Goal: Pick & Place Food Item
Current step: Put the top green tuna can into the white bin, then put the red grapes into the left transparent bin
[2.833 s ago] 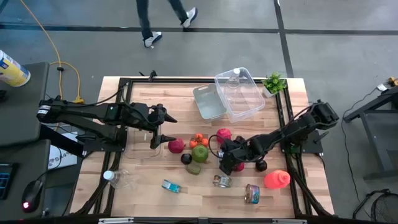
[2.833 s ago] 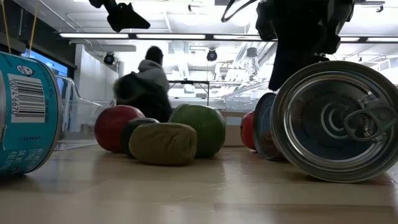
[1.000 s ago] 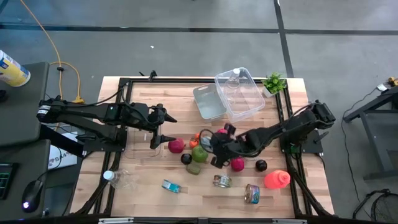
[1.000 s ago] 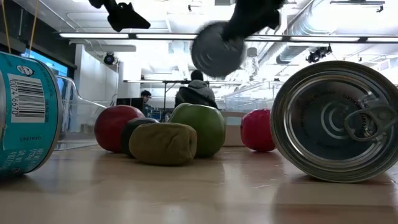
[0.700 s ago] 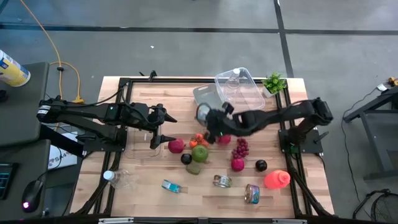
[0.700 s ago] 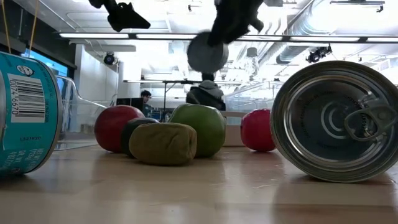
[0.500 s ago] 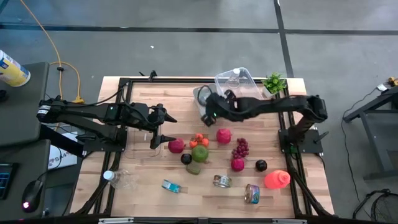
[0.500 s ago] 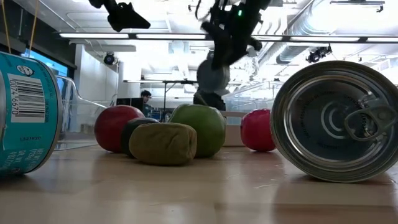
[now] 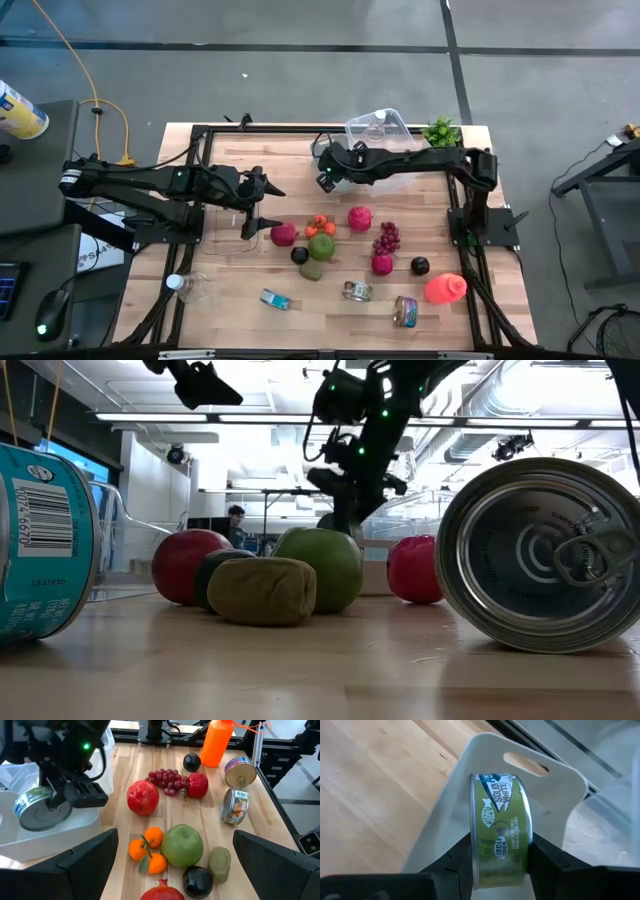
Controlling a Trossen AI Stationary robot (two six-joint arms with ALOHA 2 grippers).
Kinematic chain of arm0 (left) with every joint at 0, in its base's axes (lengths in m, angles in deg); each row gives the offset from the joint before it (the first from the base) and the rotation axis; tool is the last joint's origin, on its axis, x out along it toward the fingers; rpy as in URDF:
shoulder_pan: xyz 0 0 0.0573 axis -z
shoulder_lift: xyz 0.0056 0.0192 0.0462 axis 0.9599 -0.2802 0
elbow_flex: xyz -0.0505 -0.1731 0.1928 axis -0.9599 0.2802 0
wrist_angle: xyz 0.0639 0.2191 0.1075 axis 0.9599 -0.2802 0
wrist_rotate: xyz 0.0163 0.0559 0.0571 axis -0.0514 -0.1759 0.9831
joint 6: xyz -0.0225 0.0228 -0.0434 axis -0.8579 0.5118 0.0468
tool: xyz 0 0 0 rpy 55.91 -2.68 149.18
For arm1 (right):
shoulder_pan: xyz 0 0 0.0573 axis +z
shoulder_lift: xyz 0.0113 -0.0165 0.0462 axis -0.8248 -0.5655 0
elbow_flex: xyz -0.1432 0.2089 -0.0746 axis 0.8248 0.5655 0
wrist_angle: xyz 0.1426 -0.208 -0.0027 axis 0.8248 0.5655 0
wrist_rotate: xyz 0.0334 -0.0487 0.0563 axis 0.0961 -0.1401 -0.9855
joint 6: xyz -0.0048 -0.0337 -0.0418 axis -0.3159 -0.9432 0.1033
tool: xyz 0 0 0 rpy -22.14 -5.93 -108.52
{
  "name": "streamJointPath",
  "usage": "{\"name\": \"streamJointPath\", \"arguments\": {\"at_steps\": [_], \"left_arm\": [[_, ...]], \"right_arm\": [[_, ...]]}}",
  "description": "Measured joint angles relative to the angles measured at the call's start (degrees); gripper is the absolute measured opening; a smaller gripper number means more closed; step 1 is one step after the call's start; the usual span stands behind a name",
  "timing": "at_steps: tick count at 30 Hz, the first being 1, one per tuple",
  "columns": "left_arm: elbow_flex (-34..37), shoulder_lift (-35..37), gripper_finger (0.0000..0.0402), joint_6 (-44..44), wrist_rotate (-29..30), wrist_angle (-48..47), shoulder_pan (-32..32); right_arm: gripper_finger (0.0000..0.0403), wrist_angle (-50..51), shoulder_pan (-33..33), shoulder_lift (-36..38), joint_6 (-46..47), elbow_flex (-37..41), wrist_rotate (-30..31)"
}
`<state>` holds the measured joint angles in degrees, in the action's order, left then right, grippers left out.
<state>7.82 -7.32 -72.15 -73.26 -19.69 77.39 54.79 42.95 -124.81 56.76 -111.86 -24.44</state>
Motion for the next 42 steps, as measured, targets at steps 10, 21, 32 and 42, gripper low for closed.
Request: {"name": "streamJointPath", "arguments": {"at_steps": [10, 21, 32, 42], "left_arm": [[0.00, 0.00, 0.0385, 0.05, 0.01, 0.04, 0.00], [0.00, 0.00, 0.0385, 0.05, 0.00, 0.04, 0.00], [0.00, 0.00, 0.0385, 0.05, 0.00, 0.04, -0.02], [0.00, -0.02, 0.0385, -0.04, -0.06, -0.23, 0.00]], "right_arm": [[0.0139, -0.10, -1.43, -0.86, 1.45, 0.00, -2.77], [0.0176, -1.39, -1.43, -0.78, 1.39, -0.04, -5.57], [0.0228, -4.94, -0.70, 0.43, -3.00, 0.00, -7.19], [0.0231, -2.28, 7.35, 9.18, -14.16, -0.02, -10.26]]}}
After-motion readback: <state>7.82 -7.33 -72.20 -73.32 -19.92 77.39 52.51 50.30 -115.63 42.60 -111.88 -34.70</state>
